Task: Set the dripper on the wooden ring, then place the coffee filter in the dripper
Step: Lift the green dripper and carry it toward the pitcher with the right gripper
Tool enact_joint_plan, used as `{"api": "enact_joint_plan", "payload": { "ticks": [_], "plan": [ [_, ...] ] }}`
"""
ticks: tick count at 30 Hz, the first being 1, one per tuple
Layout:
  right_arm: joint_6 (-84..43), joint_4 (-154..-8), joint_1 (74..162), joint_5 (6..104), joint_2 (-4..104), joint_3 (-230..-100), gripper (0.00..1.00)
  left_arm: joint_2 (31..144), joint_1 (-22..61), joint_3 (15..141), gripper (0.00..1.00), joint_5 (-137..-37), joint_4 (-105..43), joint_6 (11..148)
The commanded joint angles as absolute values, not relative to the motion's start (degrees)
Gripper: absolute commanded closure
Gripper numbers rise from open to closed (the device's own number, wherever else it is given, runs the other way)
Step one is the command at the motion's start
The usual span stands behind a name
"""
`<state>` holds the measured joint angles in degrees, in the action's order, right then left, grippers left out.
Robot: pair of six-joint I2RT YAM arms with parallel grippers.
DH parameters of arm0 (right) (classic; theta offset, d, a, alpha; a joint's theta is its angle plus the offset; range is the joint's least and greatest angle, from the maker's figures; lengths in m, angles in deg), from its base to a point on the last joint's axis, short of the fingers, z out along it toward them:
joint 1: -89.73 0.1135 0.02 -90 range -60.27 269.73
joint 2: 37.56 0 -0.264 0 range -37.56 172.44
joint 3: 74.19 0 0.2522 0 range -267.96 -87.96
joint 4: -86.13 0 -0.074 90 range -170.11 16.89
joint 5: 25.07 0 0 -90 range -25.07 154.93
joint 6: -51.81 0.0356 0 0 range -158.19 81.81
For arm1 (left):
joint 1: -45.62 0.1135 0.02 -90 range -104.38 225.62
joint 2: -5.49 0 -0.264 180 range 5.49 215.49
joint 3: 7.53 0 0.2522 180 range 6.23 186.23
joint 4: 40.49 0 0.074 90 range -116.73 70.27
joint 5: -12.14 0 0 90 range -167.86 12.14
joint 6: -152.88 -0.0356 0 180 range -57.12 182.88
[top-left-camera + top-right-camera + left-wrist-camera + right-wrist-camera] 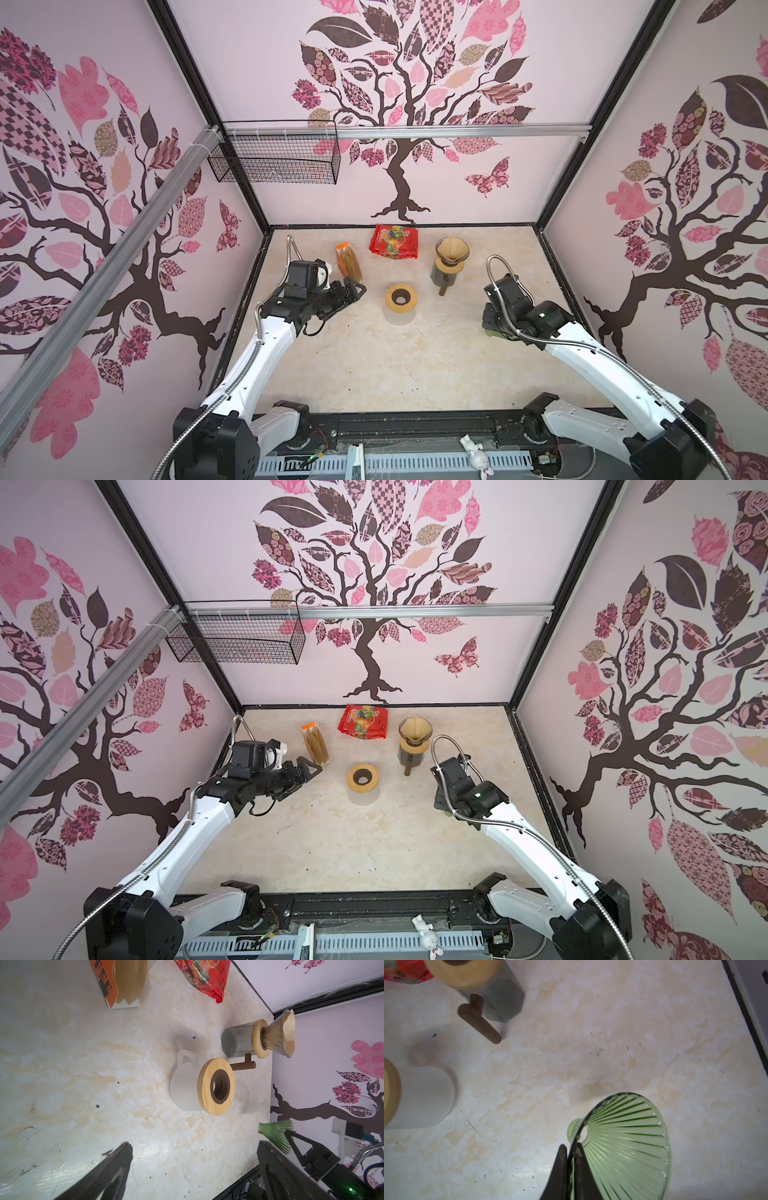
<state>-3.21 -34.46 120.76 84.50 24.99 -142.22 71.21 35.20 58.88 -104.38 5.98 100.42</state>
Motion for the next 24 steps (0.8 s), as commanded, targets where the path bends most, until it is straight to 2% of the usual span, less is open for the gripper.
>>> {"api": "enact_joint_plan", "payload": {
  "ticks": [1,9,13,17,22,24],
  "plan": [
    [-9.7,-38.3,123.2,88.7,26.7,-147.2,1.0,70.2,35.7,57.3,0.03,-106.1,3.5,99.9],
    [-24.2,-47.1,131.6,89.8,31.2,-155.0,1.0,69.1,35.7,58.0,0.03,-105.7,4.4,98.4],
    [-31.4,-57.2,132.4,84.5,30.3,-153.2,1.0,65.8,35.8,57.3,0.04,-108.7,4.8,98.3],
    [-42.1,-69.1,135.0,79.0,28.5,-148.2,1.0,60.5,35.7,56.0,0.04,-106.7,5.2,97.2],
    [-49.2,-73.9,135.4,67.1,29.5,-147.4,1.0,58.9,35.7,55.8,0.03,-104.7,9.0,93.5],
    [-51.9,-74.1,136.1,65.4,30.7,-147.9,1.0,58.7,35.7,55.6,0.04,-104.7,10.1,92.1]
  ]
}}
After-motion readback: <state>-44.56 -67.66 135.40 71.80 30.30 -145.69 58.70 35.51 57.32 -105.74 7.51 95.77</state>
